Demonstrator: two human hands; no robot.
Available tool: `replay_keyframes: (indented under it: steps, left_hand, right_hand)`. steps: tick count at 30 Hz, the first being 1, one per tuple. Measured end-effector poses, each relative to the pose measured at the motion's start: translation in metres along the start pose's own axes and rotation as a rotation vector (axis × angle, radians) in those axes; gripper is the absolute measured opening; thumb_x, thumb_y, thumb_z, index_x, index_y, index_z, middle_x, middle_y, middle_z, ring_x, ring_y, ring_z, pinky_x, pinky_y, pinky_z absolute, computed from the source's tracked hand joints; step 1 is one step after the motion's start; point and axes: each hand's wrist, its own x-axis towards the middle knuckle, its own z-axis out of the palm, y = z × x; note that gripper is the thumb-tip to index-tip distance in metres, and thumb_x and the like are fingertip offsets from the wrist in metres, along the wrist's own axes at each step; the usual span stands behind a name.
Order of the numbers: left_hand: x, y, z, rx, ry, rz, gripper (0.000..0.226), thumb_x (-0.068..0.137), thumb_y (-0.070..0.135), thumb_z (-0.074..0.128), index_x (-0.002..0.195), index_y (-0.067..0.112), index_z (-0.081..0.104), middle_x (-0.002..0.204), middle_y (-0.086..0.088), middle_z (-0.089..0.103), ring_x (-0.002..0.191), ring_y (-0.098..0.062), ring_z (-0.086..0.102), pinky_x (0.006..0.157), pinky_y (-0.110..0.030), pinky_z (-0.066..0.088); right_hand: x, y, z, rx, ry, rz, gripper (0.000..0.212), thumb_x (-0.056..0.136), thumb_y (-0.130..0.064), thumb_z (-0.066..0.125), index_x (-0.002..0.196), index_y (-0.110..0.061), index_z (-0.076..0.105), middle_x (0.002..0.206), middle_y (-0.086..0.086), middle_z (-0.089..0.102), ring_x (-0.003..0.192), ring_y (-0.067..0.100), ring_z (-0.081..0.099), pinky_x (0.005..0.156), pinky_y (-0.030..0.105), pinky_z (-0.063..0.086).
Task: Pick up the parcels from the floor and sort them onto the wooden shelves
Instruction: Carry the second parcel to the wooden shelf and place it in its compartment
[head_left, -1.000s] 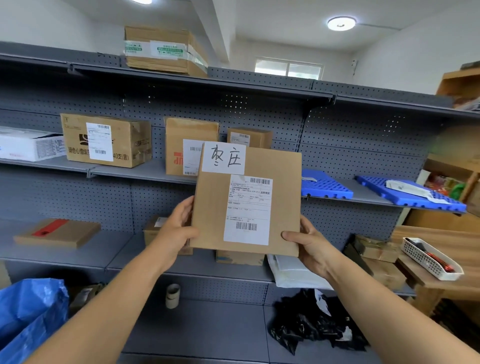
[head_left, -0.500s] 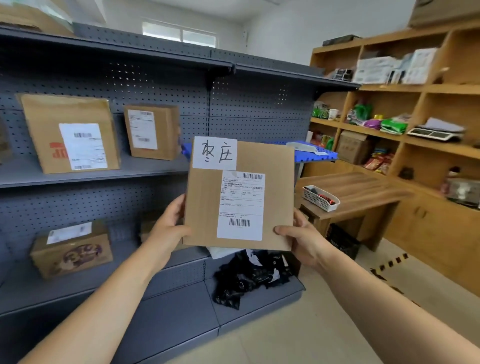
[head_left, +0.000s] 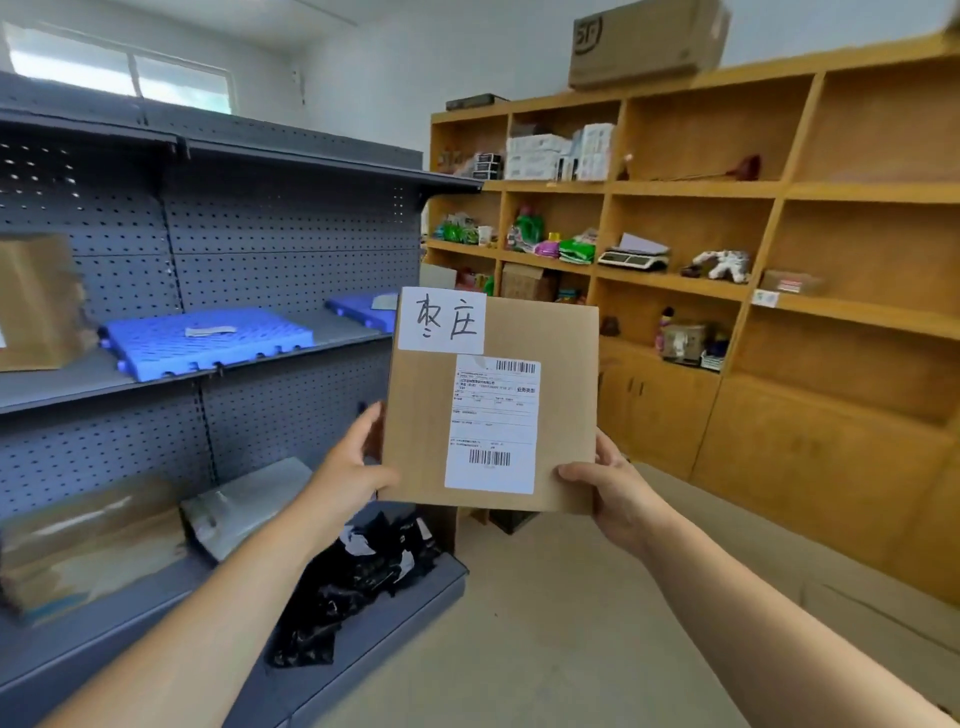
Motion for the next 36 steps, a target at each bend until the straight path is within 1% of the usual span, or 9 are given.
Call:
replay_keyframes:
  steps: [3,8,11,18,25,28,31,33,36]
  left_hand:
    - [0.012,0.009,0.063,0.001,-0.071,0.024,0.089,0.078,-0.013,0.057,0.147,0.028,0.019,0.141,0.010,0.034,0.121,-0.006,0.037,0.086,-0.022,0.038]
    - [0.028,0.013,0.164,-0.004,-0.182,0.023,0.087,0.080,-0.009,0.056,0.146,0.032,0.017,0.145,0.010,0.032,0.122,-0.006,0.036,0.092,-0.027,0.037]
    - [0.031,0.015,0.217,-0.036,-0.251,0.027,0.085,0.081,-0.009,0.055,0.146,0.032,0.018,0.133,0.013,0.038,0.115,-0.005,0.040,0.077,-0.019,0.041]
    - [0.050,0.023,0.335,-0.079,-0.454,0.056,0.082,0.081,-0.013,0.052,0.145,0.028,0.023,0.135,0.013,0.039,0.102,0.007,0.048,0.062,-0.003,0.044]
    - [0.097,0.016,0.432,-0.123,-0.626,0.067,0.083,0.079,-0.012,0.054,0.145,0.029,0.023,0.138,0.011,0.039,0.127,-0.009,0.039,0.092,-0.026,0.039]
    - [0.127,0.015,0.466,-0.125,-0.710,0.086,0.084,0.080,-0.009,0.055,0.145,0.033,0.022,0.143,0.010,0.038,0.126,-0.008,0.038,0.090,-0.026,0.040]
    - [0.166,0.018,0.496,-0.121,-0.764,0.077,0.084,0.081,-0.007,0.055,0.145,0.034,0.020,0.144,0.008,0.035,0.129,-0.014,0.037,0.093,-0.034,0.045]
    - [0.192,0.020,0.515,-0.113,-0.790,0.087,0.085,0.081,-0.007,0.056,0.145,0.035,0.019,0.149,0.006,0.032,0.132,-0.016,0.035,0.100,-0.039,0.042]
    - [0.228,0.023,0.544,-0.117,-0.831,0.107,0.083,0.081,-0.009,0.055,0.145,0.032,0.021,0.148,0.005,0.034,0.124,-0.010,0.037,0.093,-0.030,0.040]
  right_hand:
    - [-0.011,-0.007,-0.061,-0.002,0.068,0.000,0.068,0.073,0.003,0.064,0.130,-0.028,0.046,0.117,0.005,0.063,0.108,0.029,0.056,0.094,0.052,0.046]
    - [-0.039,-0.016,-0.153,0.039,0.164,-0.011,0.073,0.063,-0.004,0.062,0.130,-0.030,0.047,0.121,0.005,0.063,0.101,0.026,0.059,0.058,0.032,0.053]
    - [-0.059,-0.018,-0.196,0.061,0.236,-0.018,0.074,0.062,-0.003,0.059,0.131,-0.028,0.046,0.115,0.003,0.063,0.093,0.023,0.058,0.046,0.026,0.050]
    - [-0.099,-0.021,-0.294,0.023,0.473,-0.017,0.071,0.065,-0.003,0.061,0.131,-0.025,0.046,0.112,0.003,0.063,0.094,0.020,0.057,0.064,0.030,0.050]
    - [-0.107,-0.025,-0.363,0.025,0.685,-0.026,0.073,0.065,-0.004,0.061,0.131,-0.030,0.046,0.119,0.003,0.062,0.103,0.023,0.055,0.076,0.035,0.046]
    - [-0.094,-0.030,-0.389,0.008,0.758,-0.039,0.066,0.074,0.001,0.059,0.131,-0.029,0.046,0.122,0.004,0.060,0.110,0.028,0.054,0.079,0.042,0.051]
    - [-0.072,-0.037,-0.412,0.007,0.815,-0.039,0.065,0.077,0.004,0.057,0.131,-0.030,0.045,0.125,0.006,0.058,0.113,0.030,0.053,0.097,0.054,0.046]
    - [-0.053,-0.042,-0.425,0.016,0.848,-0.045,0.066,0.077,0.005,0.057,0.132,-0.030,0.044,0.124,0.005,0.059,0.112,0.029,0.053,0.096,0.053,0.046]
    - [-0.027,-0.045,-0.447,0.040,0.916,-0.047,0.066,0.077,0.006,0.056,0.129,-0.032,0.046,0.122,0.002,0.061,0.111,0.028,0.055,0.091,0.050,0.048]
